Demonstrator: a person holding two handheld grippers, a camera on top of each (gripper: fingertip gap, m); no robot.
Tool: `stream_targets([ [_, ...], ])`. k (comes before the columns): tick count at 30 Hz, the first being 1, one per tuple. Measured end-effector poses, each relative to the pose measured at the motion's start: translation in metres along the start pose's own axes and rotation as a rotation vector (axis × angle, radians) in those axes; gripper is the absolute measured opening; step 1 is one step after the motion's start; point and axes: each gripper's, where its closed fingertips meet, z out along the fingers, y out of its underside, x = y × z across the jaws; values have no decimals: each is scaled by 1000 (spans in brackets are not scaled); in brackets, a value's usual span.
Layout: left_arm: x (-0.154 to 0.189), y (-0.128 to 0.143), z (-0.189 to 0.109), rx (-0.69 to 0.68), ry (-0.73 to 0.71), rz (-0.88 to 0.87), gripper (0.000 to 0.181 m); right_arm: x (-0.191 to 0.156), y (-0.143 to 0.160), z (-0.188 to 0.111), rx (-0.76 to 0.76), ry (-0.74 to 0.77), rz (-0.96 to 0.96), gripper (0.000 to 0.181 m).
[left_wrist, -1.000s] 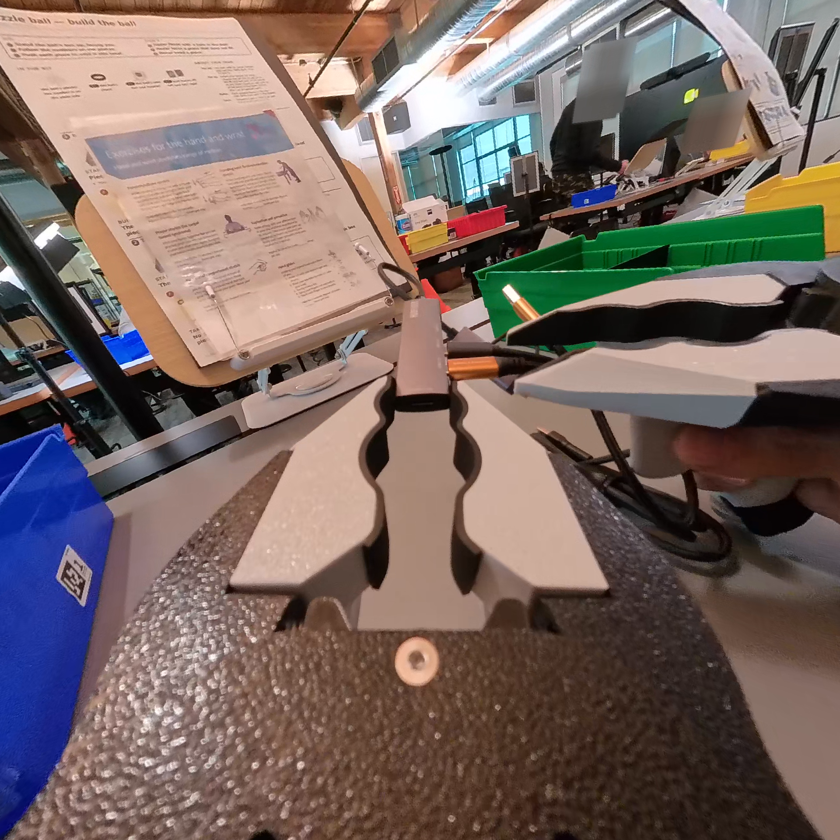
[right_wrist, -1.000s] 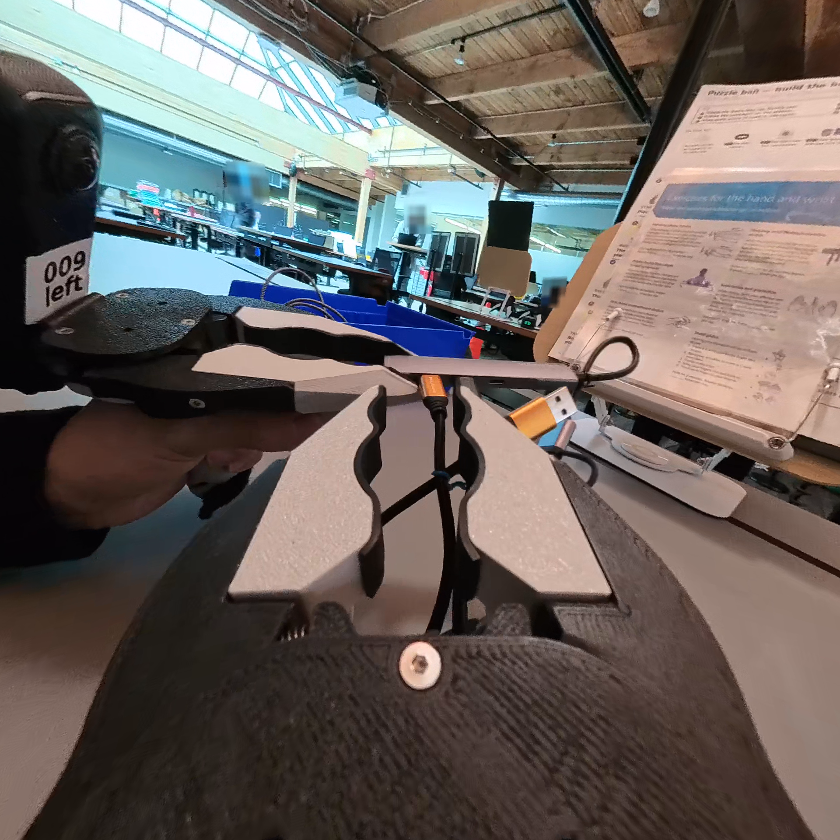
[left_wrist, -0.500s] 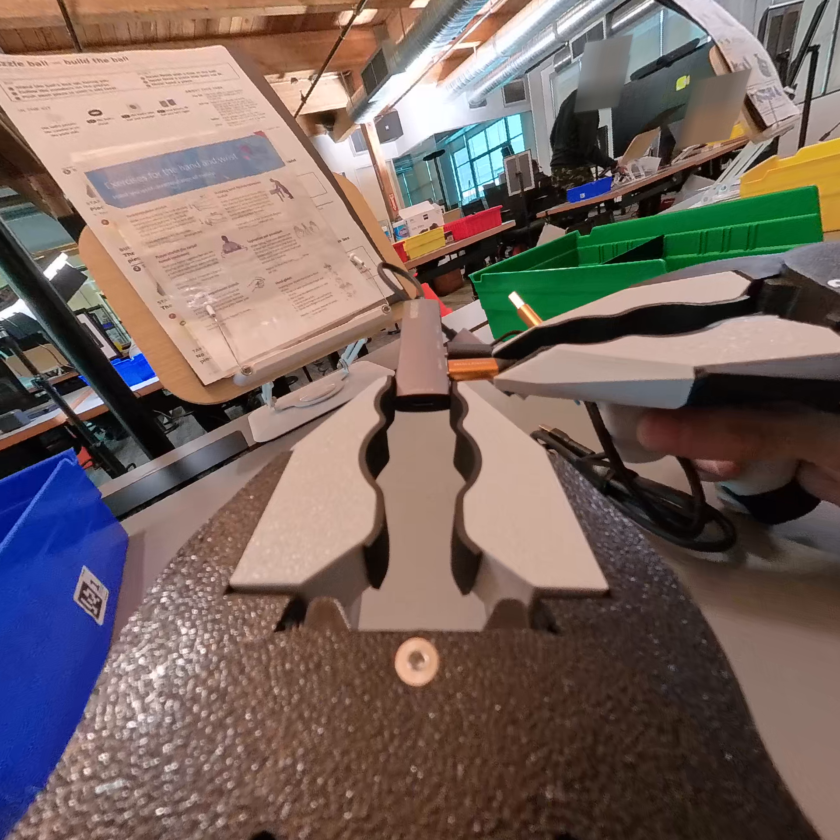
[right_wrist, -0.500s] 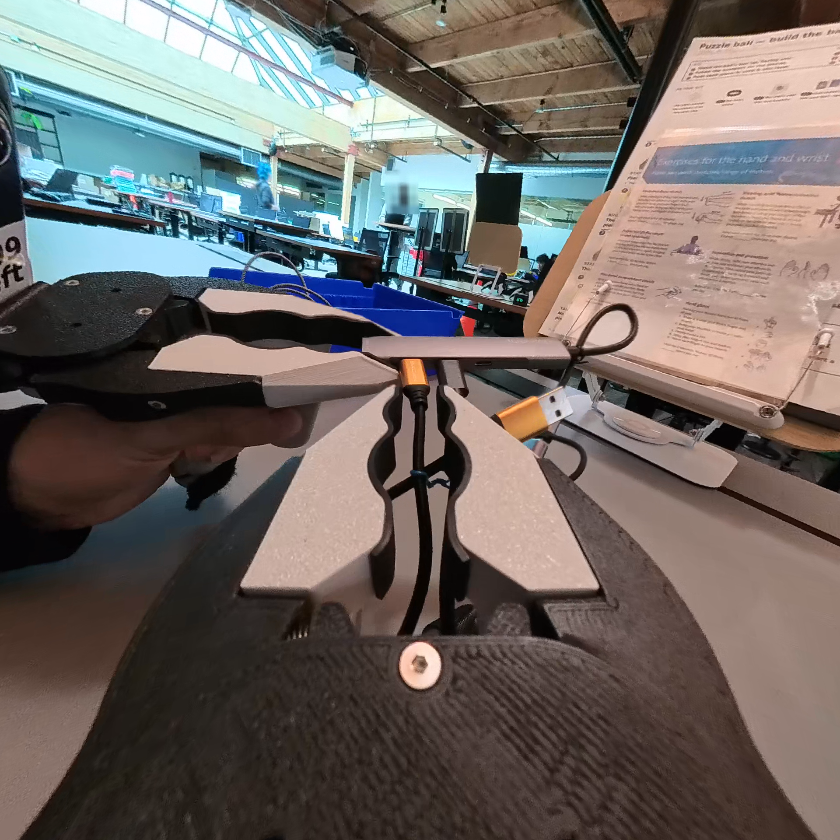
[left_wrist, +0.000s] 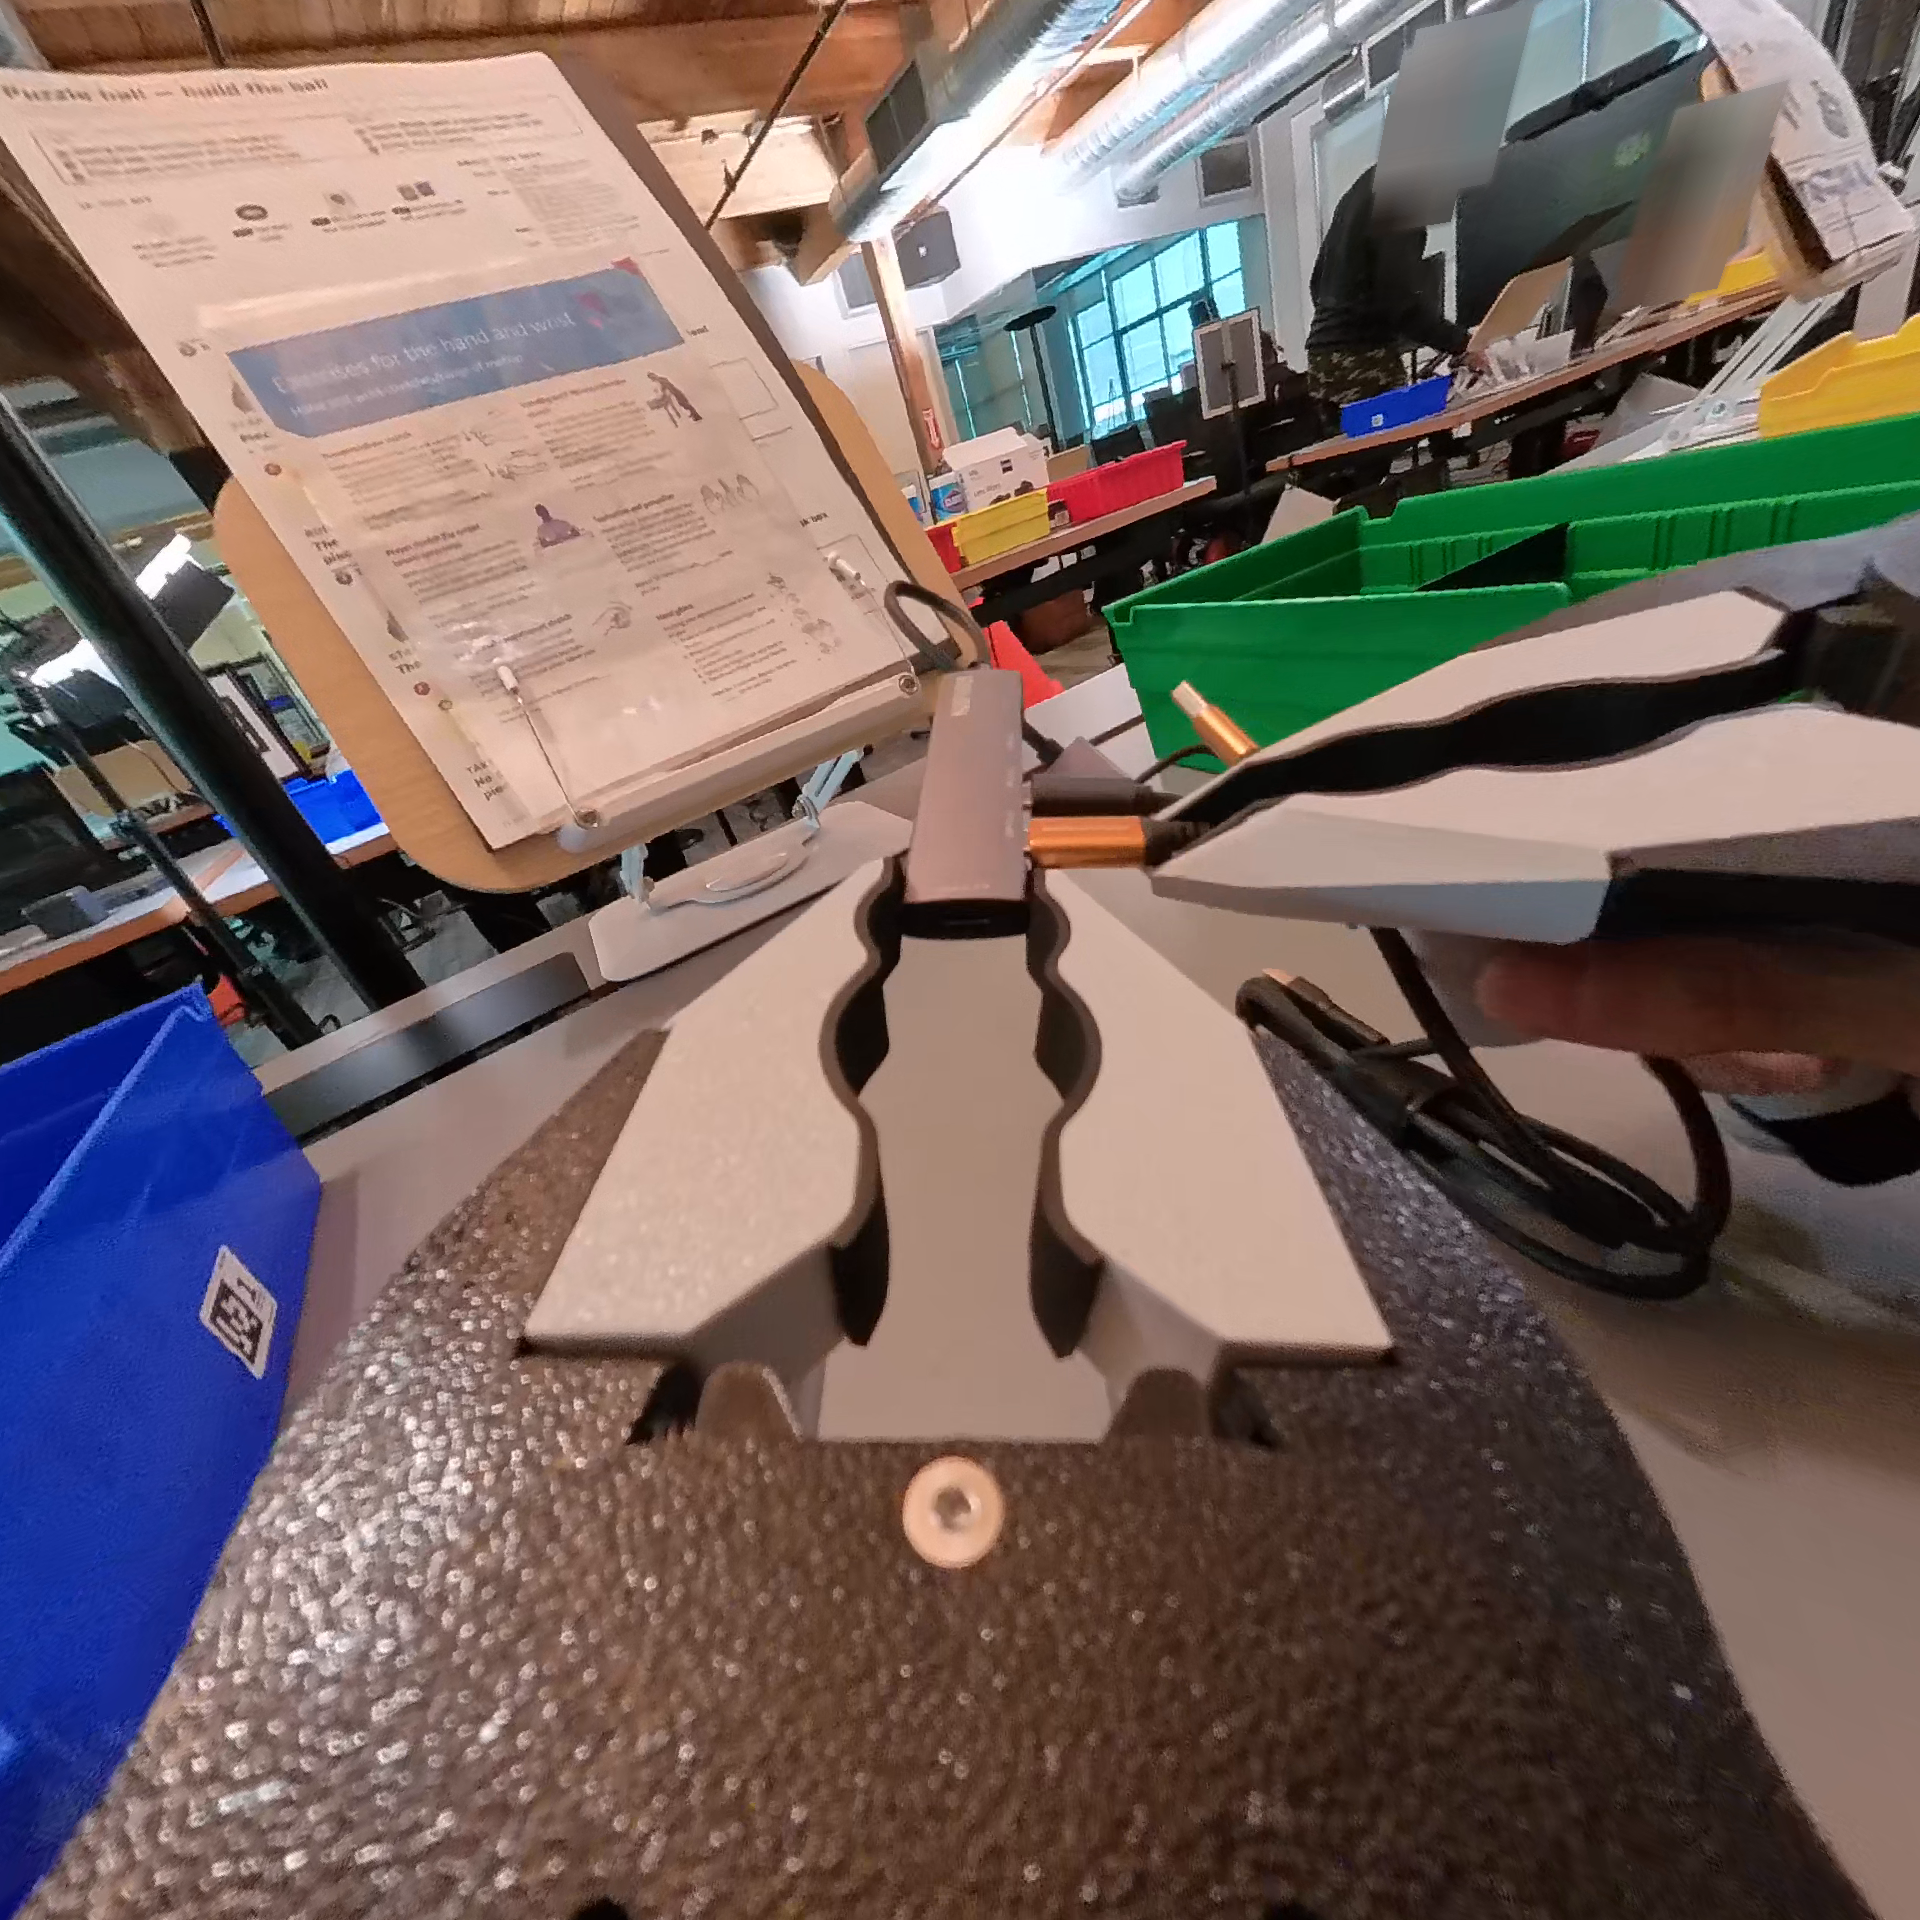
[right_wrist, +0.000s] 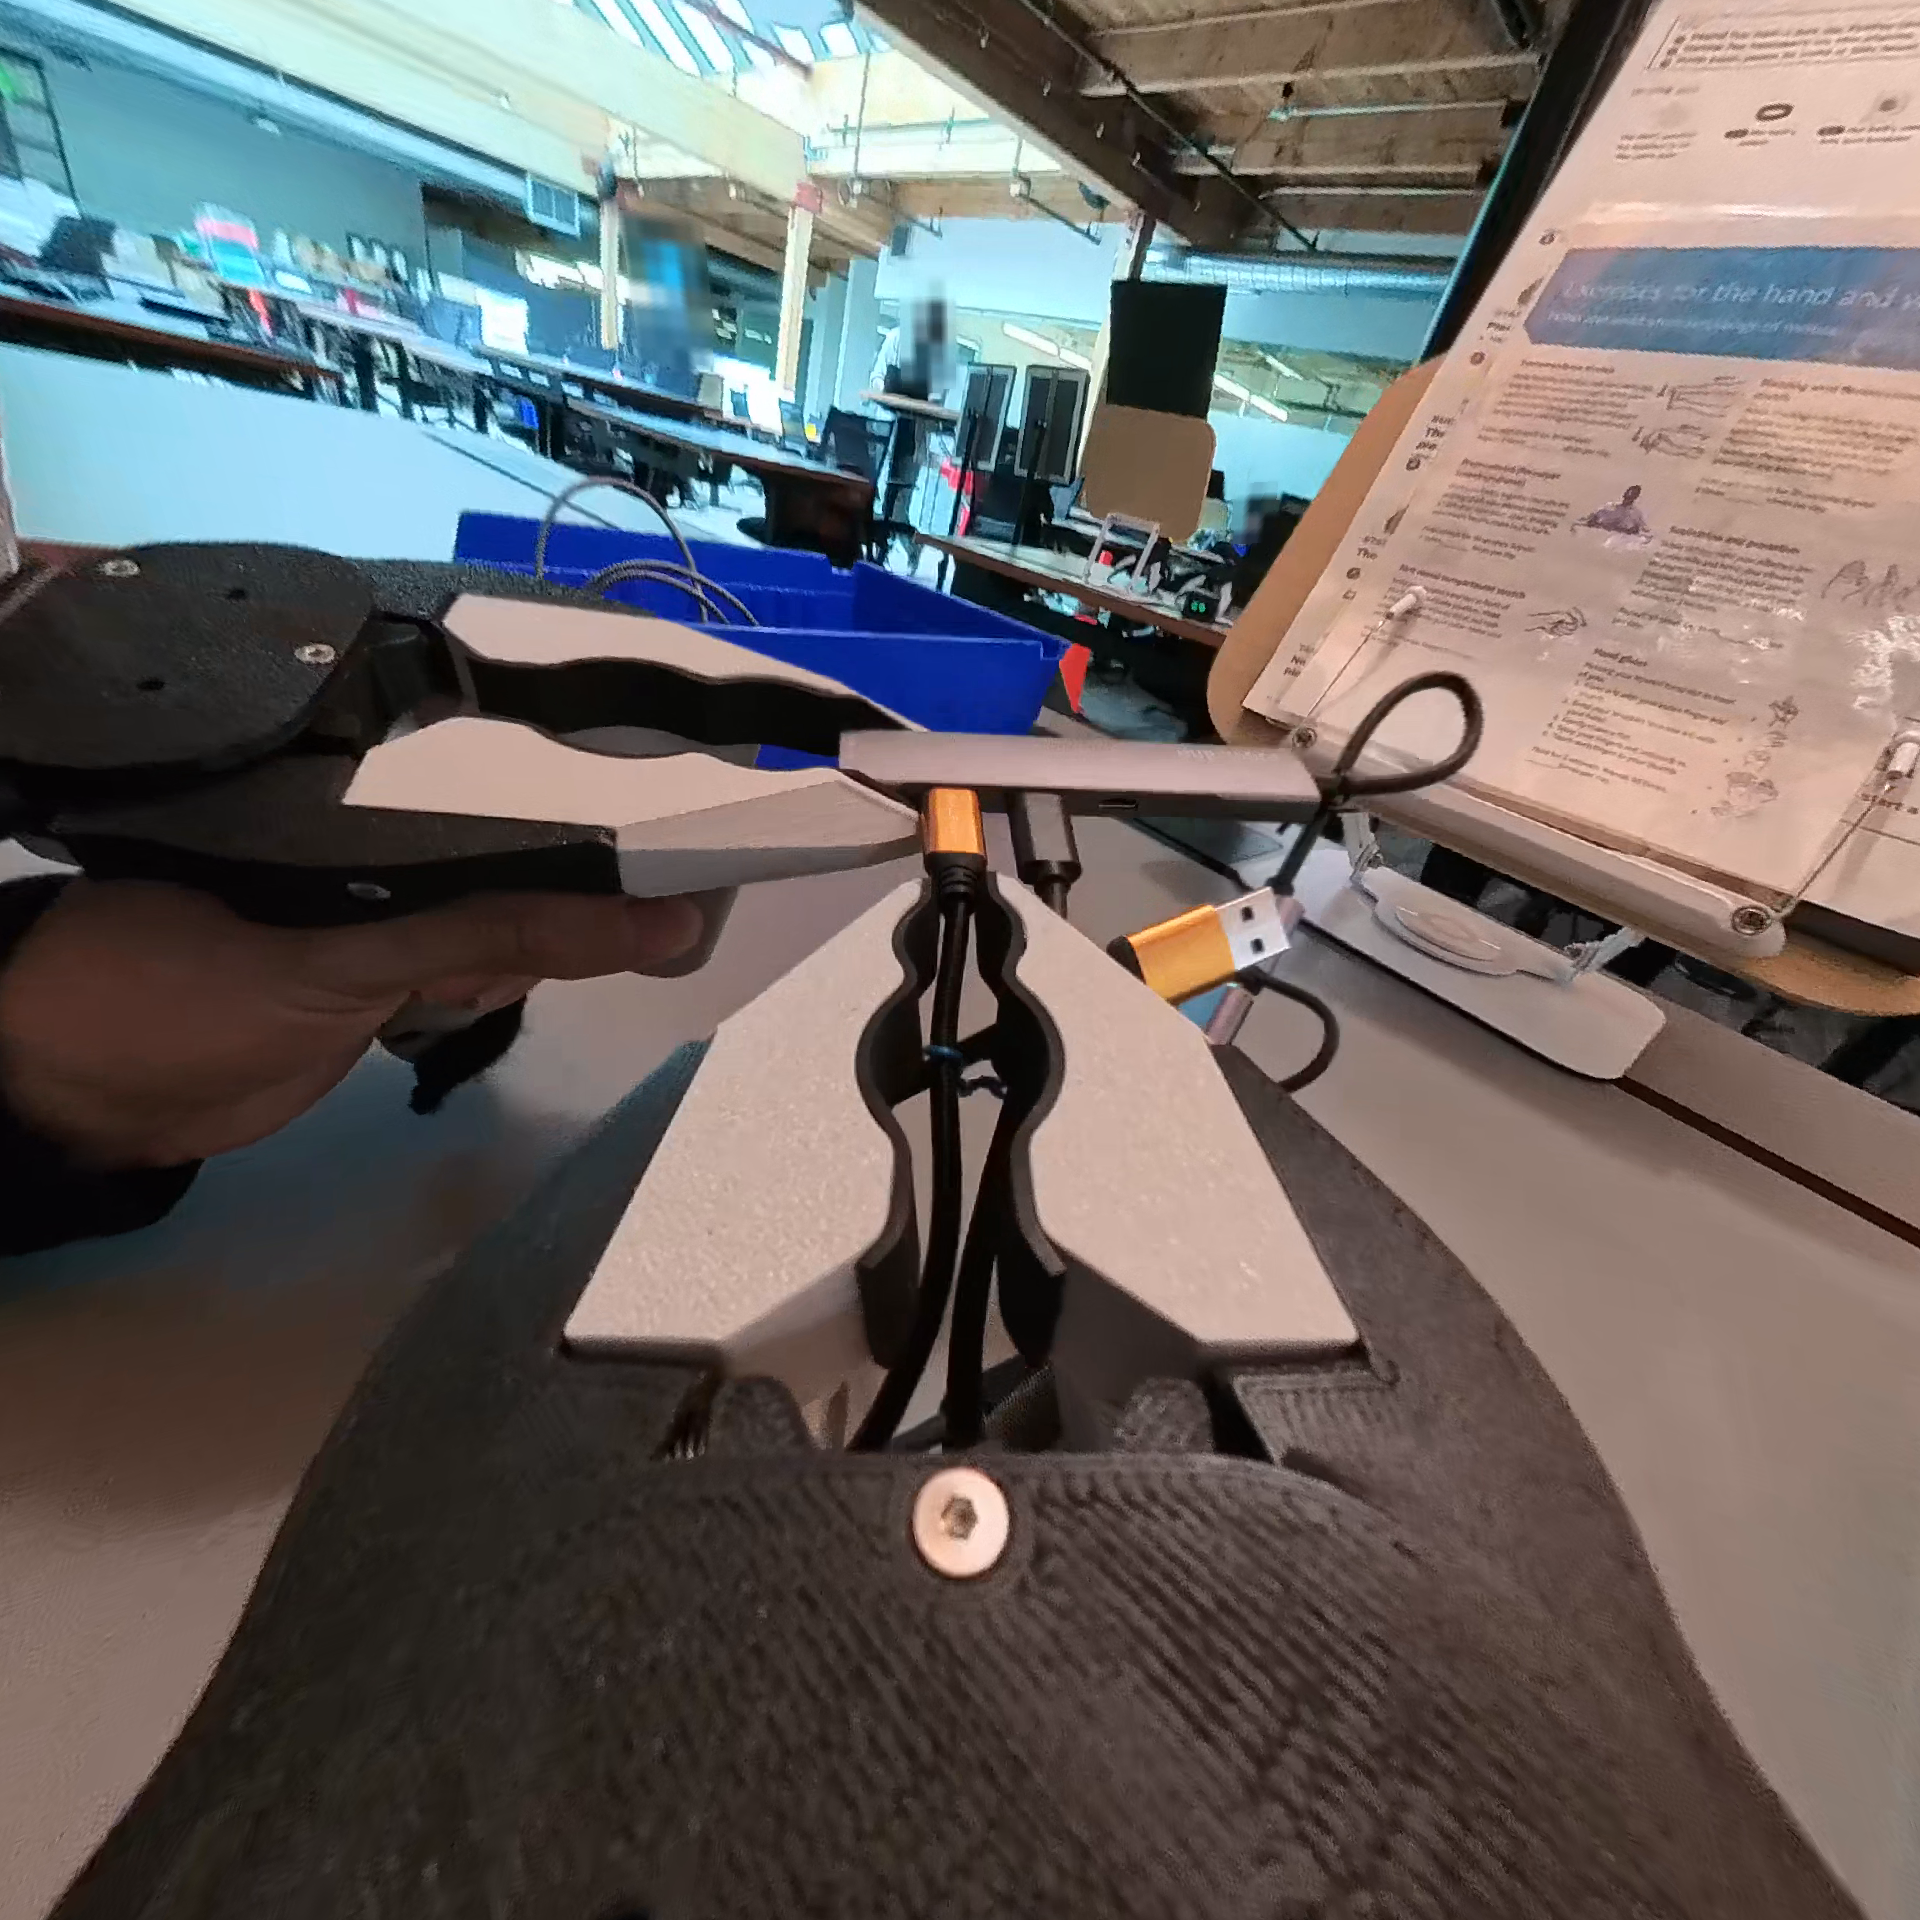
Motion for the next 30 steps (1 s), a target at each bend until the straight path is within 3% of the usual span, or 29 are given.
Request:
stream_targets([
  [14, 7, 1, 1, -8, 42, -53, 22, 0, 3, -9, -28, -64, 113, 6],
  [19, 10, -4, 1, 2, 30, -14, 22, 2, 0, -13, 33, -158, 281, 6],
  [21, -26, 2, -4, -6, -120, -98, 21, -7, 1, -21, 14, -213, 237, 6],
  [23, -66, 13, -14, 3, -165, -284, 21, 6, 5, -33, 26, -134, 243, 6],
  [27, -53, 2, -15, 59, -117, -219, 21, 22, -32, -55, 235, -86, 209, 5],
  [30, -48, -2, -13, 64, -109, -147, 21, 27, -57, -75, 199, -63, 106, 5],
])
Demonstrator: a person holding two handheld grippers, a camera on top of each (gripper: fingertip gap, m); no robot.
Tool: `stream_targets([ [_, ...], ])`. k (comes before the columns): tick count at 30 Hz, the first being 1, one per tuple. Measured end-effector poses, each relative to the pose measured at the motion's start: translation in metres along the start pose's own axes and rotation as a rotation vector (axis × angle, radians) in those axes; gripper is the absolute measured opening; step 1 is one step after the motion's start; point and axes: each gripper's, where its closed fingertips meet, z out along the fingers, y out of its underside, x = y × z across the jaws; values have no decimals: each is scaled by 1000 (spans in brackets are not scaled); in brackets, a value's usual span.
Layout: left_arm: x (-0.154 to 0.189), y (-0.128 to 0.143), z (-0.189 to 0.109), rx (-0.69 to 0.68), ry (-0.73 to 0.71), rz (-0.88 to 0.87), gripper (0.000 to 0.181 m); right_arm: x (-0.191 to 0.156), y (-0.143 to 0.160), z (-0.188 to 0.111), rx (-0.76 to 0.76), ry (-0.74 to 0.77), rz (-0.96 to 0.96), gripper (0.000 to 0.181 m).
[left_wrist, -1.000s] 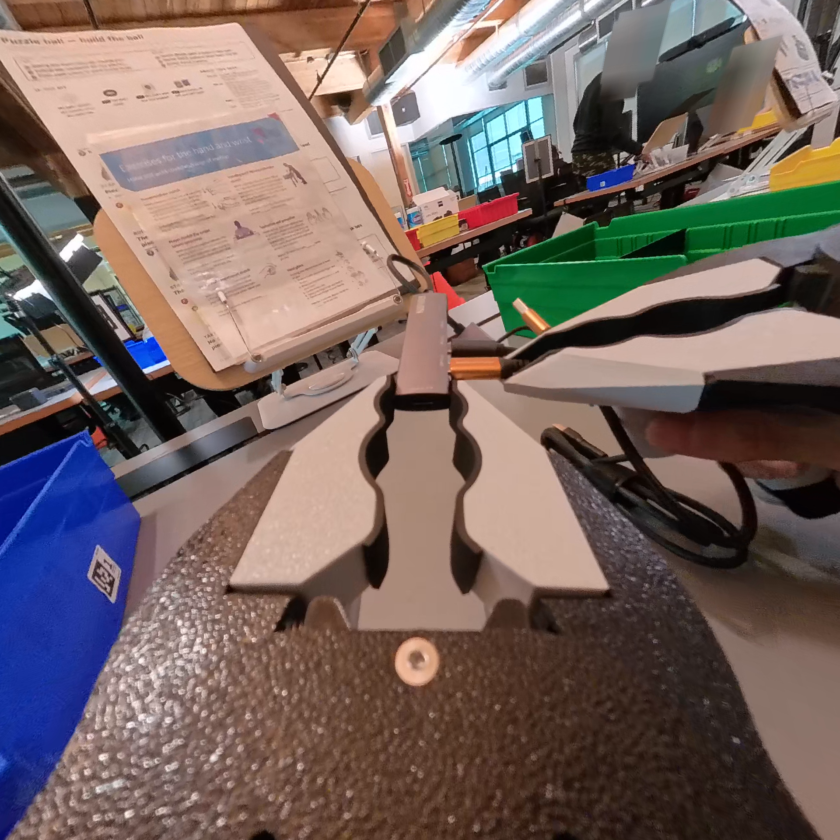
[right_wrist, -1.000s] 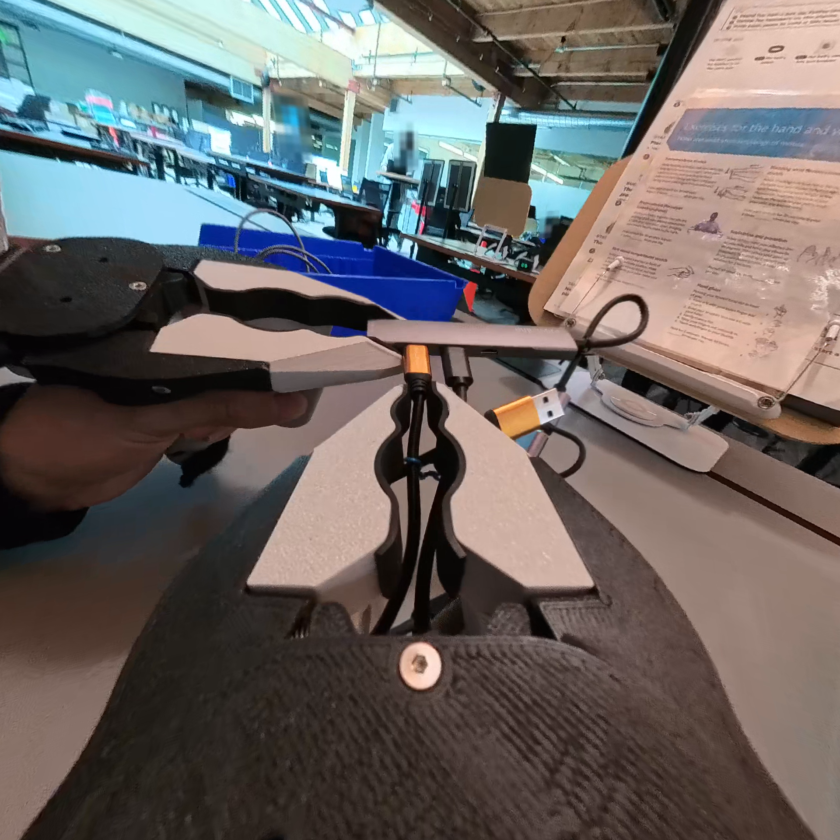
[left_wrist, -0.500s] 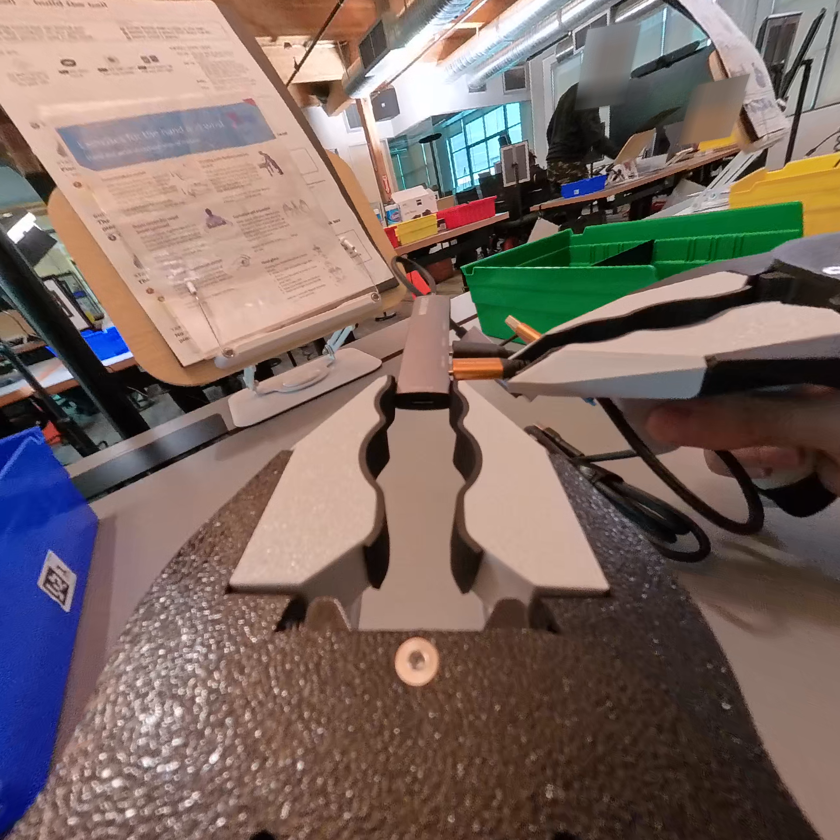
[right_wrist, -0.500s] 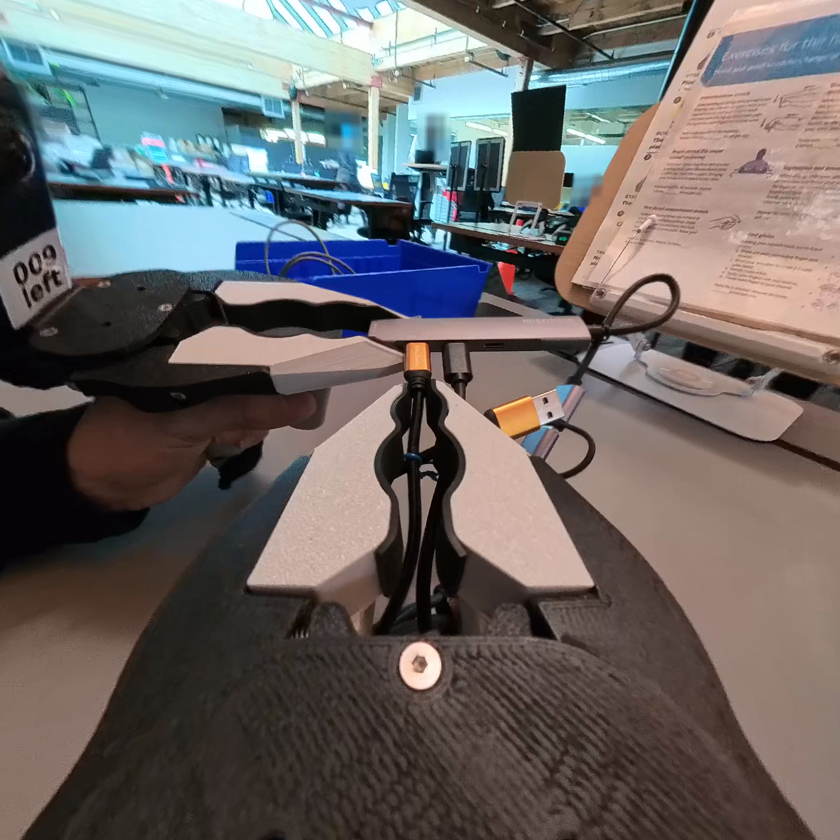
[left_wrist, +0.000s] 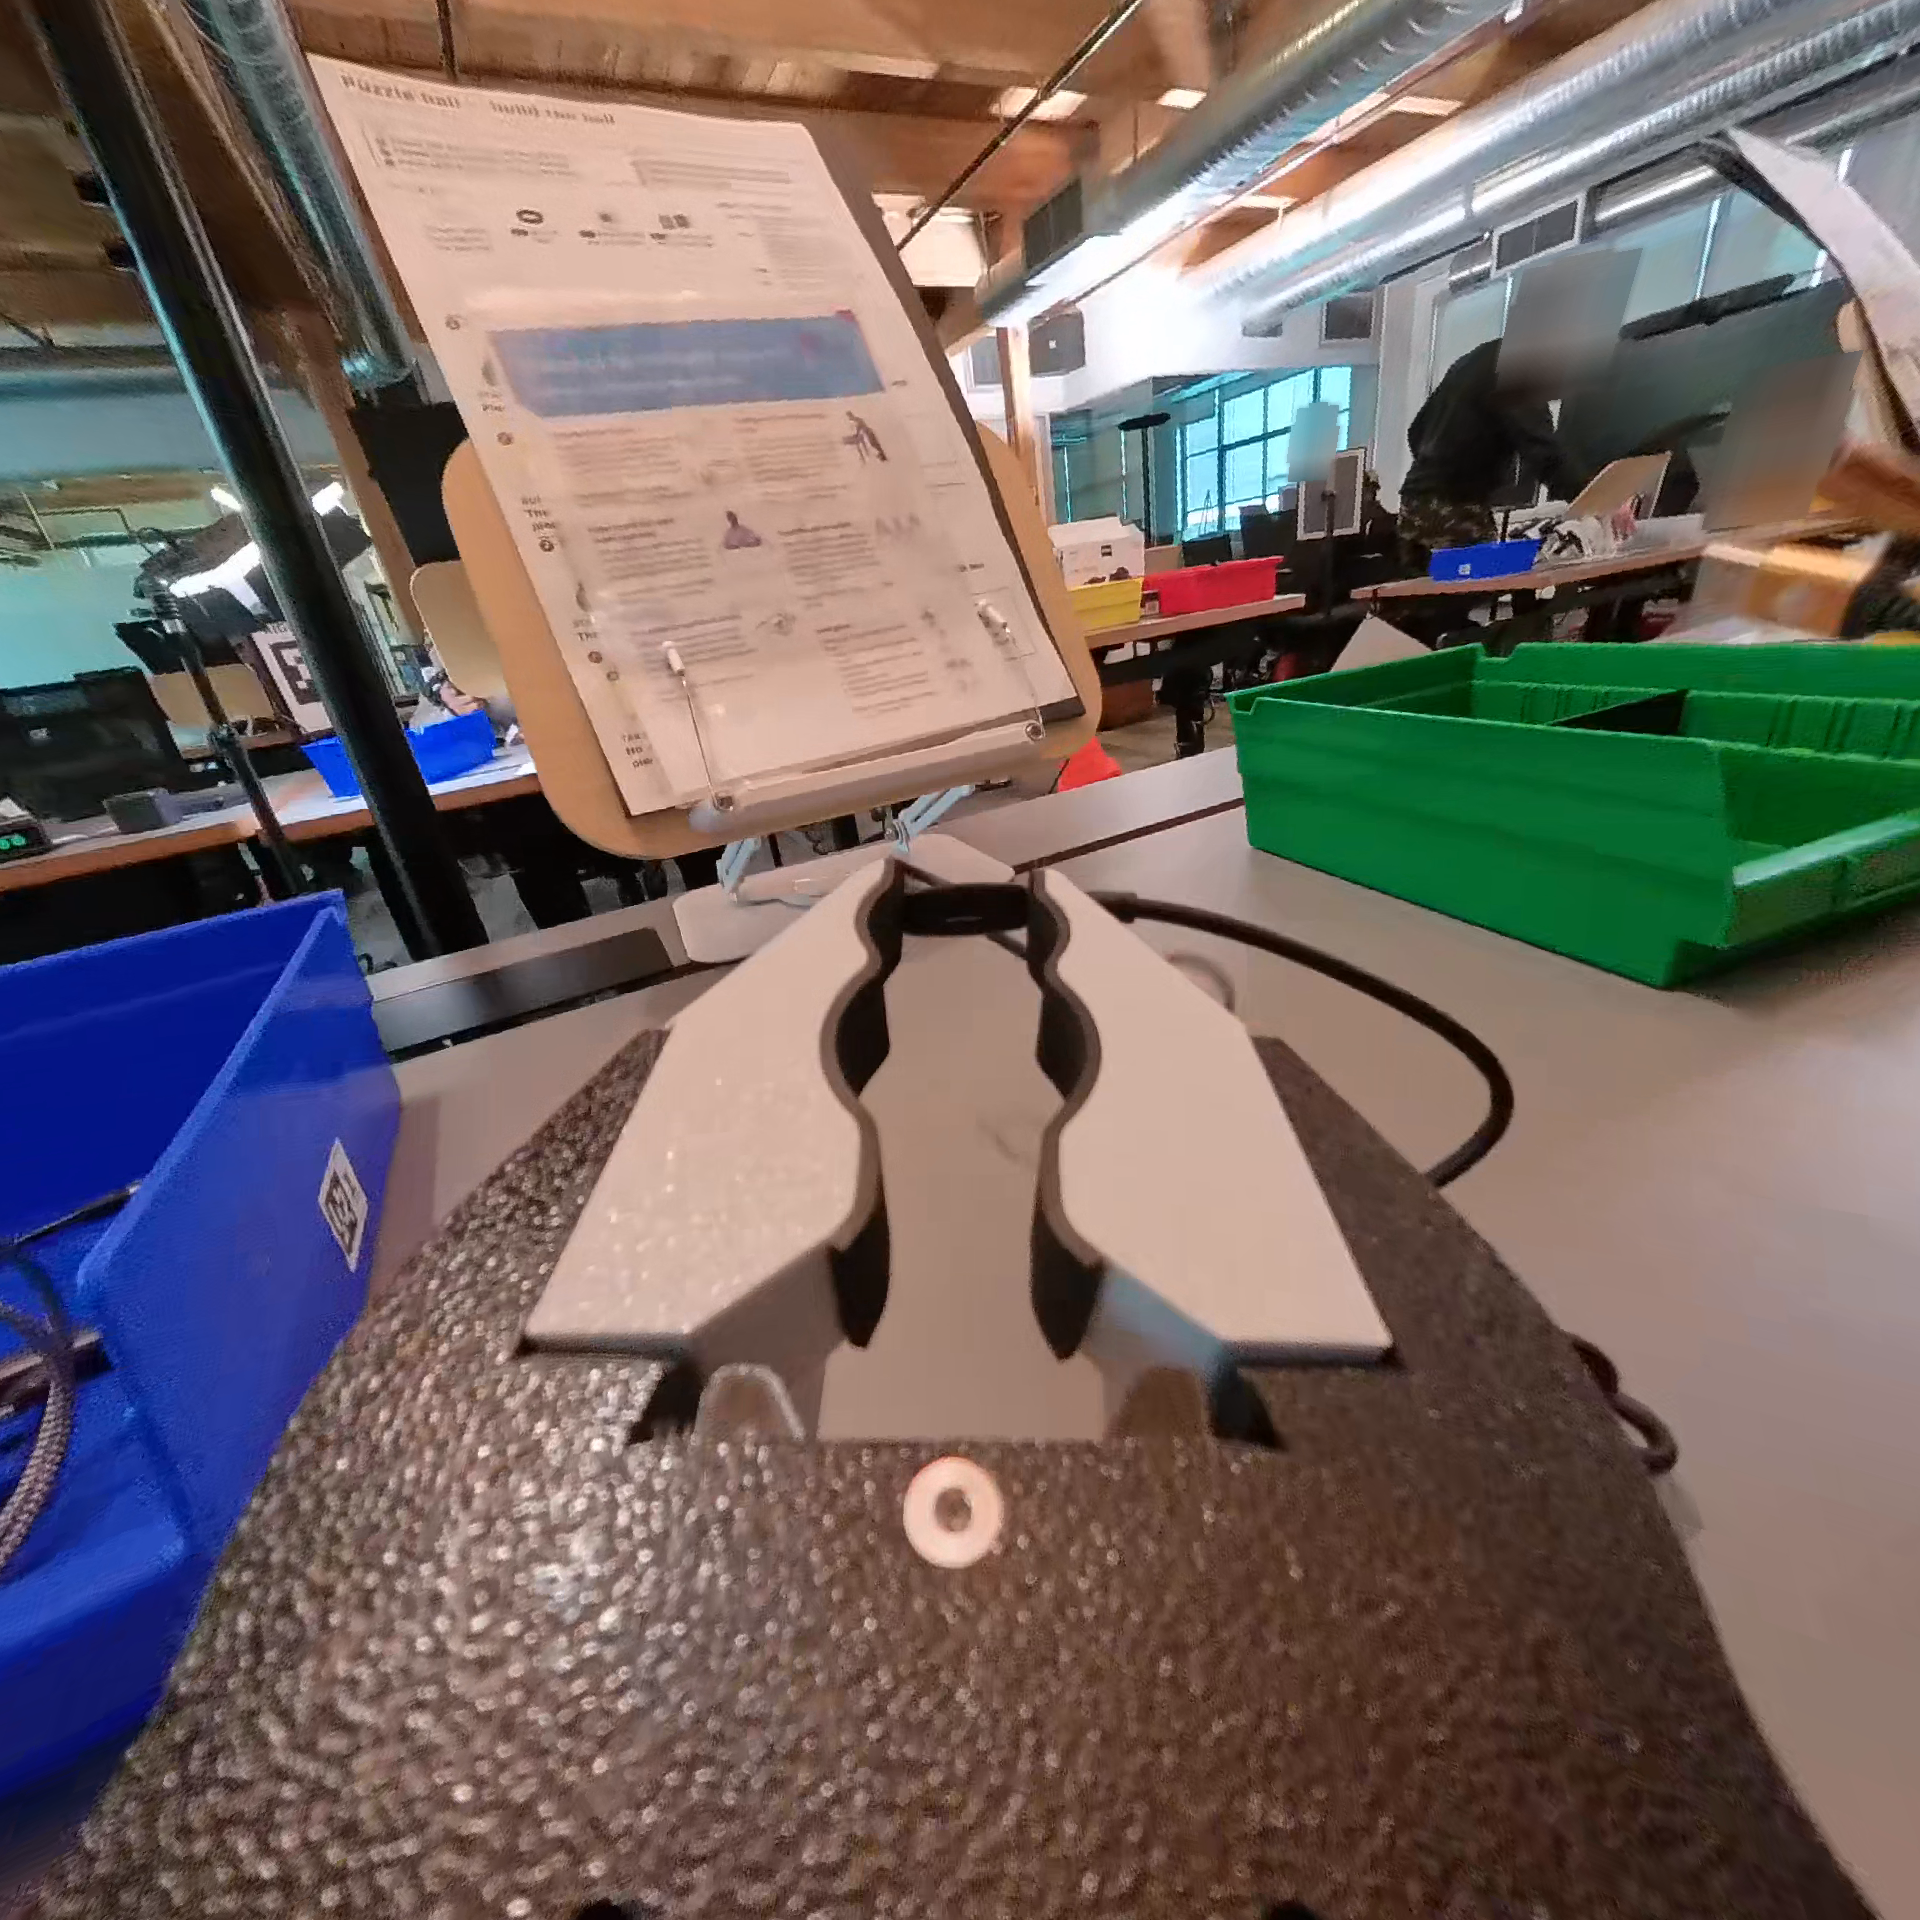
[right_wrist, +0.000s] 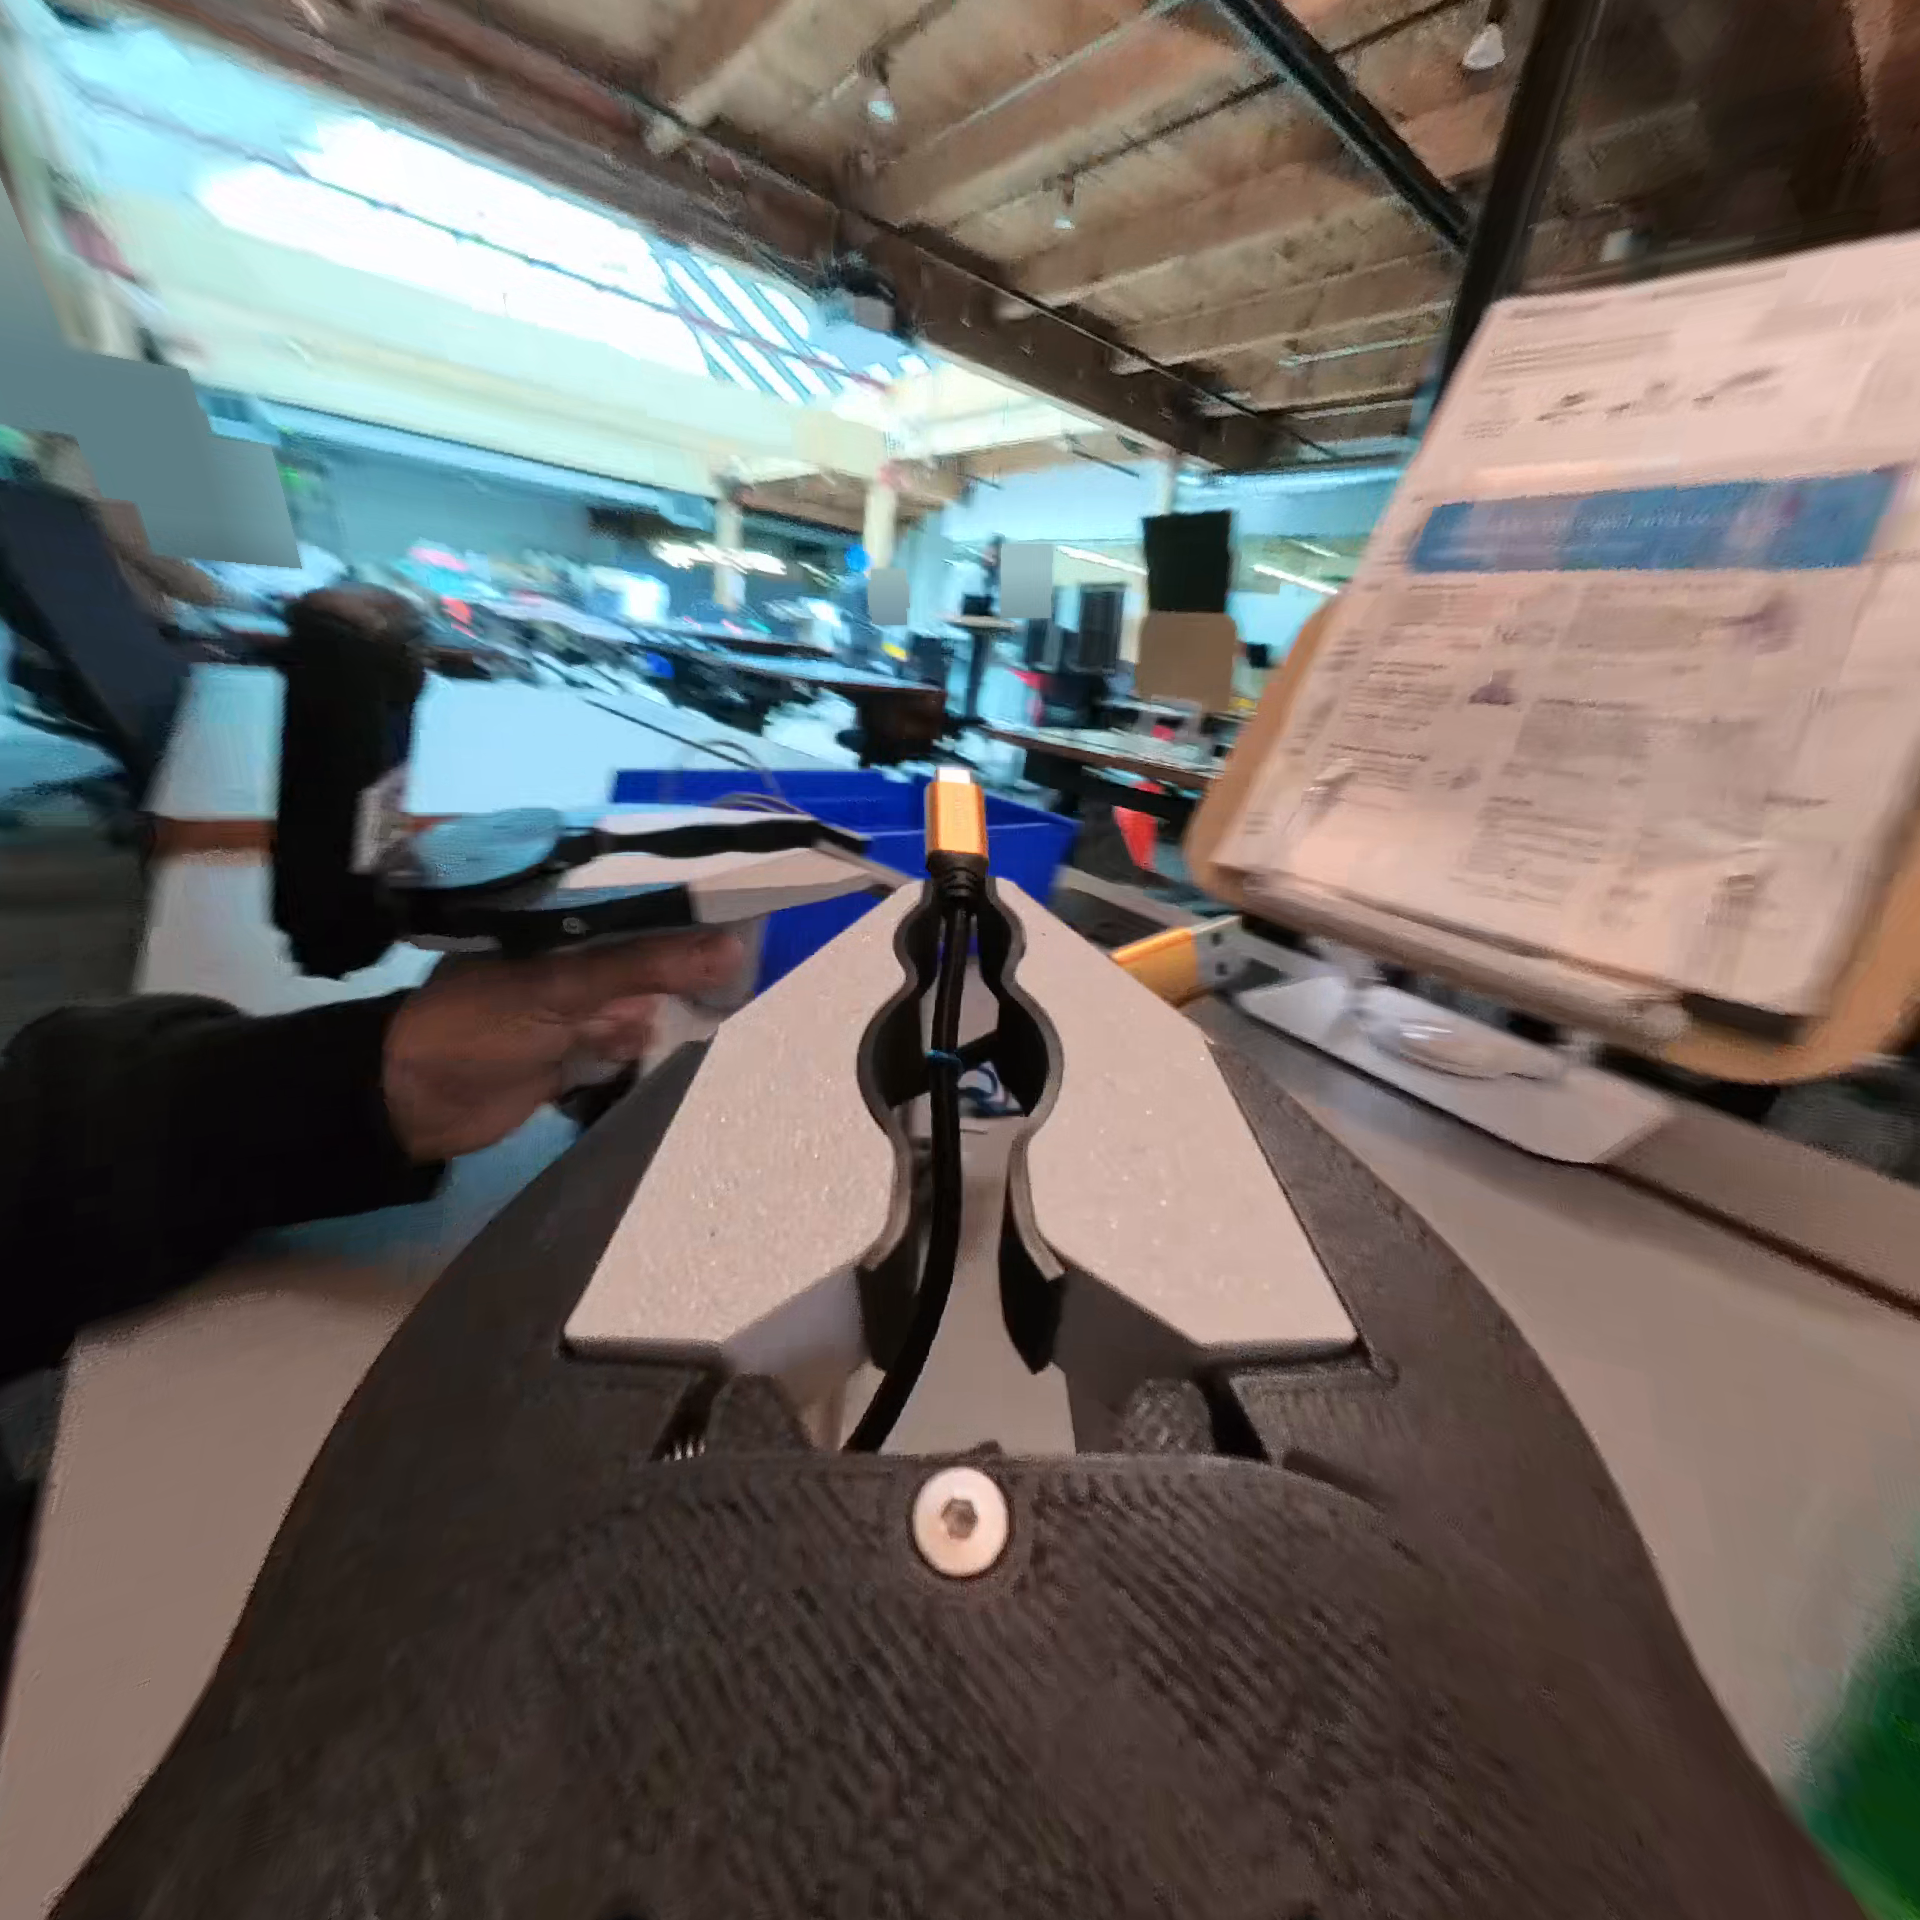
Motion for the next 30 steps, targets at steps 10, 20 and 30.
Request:
stream_targets([
  [10, 1, 5, 1, -8, 53, -86, 21, 207, -5, -72, -482, 464, -485, 6],
  [20, 6, 5, 2, -9, 84, -90, 21, 246, 95, -93, -932, 380, -575, 16],
  [30, 13, 3, 2, 0, 123, -96, 21, 198, 45, -91, -585, 445, -4, 51],
])
